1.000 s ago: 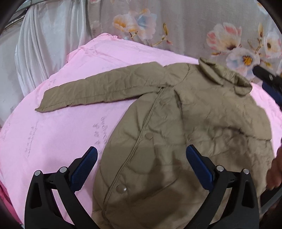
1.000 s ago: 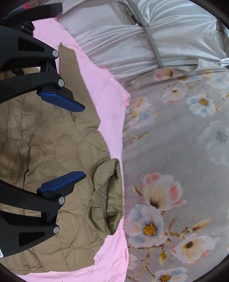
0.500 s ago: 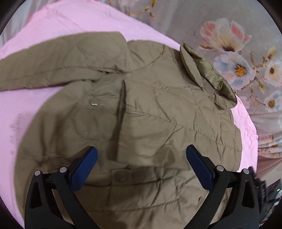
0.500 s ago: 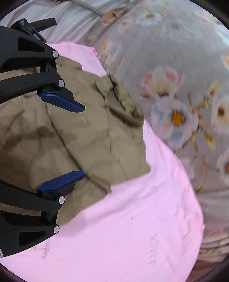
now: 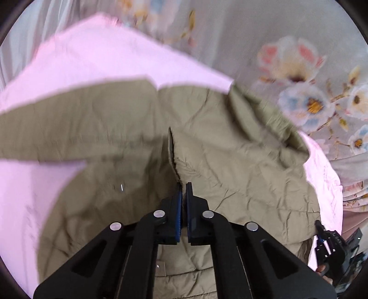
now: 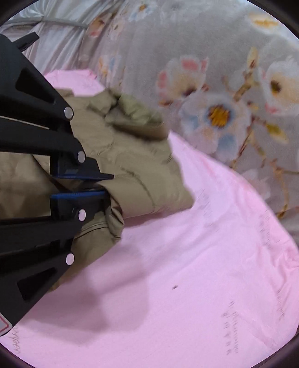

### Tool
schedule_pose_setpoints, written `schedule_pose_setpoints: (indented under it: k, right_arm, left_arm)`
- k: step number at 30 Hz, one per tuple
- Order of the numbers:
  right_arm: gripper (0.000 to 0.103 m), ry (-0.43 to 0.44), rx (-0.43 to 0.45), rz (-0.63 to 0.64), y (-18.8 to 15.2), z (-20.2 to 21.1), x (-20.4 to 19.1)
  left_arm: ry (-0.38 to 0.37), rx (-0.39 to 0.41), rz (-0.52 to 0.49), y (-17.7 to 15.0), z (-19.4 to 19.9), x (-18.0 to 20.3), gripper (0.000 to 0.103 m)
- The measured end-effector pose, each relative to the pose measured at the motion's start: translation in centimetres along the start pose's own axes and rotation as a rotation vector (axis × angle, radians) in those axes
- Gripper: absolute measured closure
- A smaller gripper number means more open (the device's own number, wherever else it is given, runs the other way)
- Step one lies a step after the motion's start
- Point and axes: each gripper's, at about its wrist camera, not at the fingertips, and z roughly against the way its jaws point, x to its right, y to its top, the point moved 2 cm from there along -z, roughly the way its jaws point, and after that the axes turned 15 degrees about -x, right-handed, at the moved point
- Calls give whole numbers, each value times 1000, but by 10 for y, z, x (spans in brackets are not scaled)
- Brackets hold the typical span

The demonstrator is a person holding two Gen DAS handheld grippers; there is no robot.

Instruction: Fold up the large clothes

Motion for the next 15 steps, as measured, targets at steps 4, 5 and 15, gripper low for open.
schedule_pose_setpoints:
  k: [4,5,15]
  right_arm:
    - [98,-64,165,253,-19,36,-45]
    - [98,-110,164,283,-23,32,-48]
    - [93,-385,-68,226,-24,-36,-6]
  left_arm:
    - [67,143,-63,2,29,7,101]
    - [106,153,-83,0,24,9,101]
    - [252,38,-121,-23,-61,-6,100]
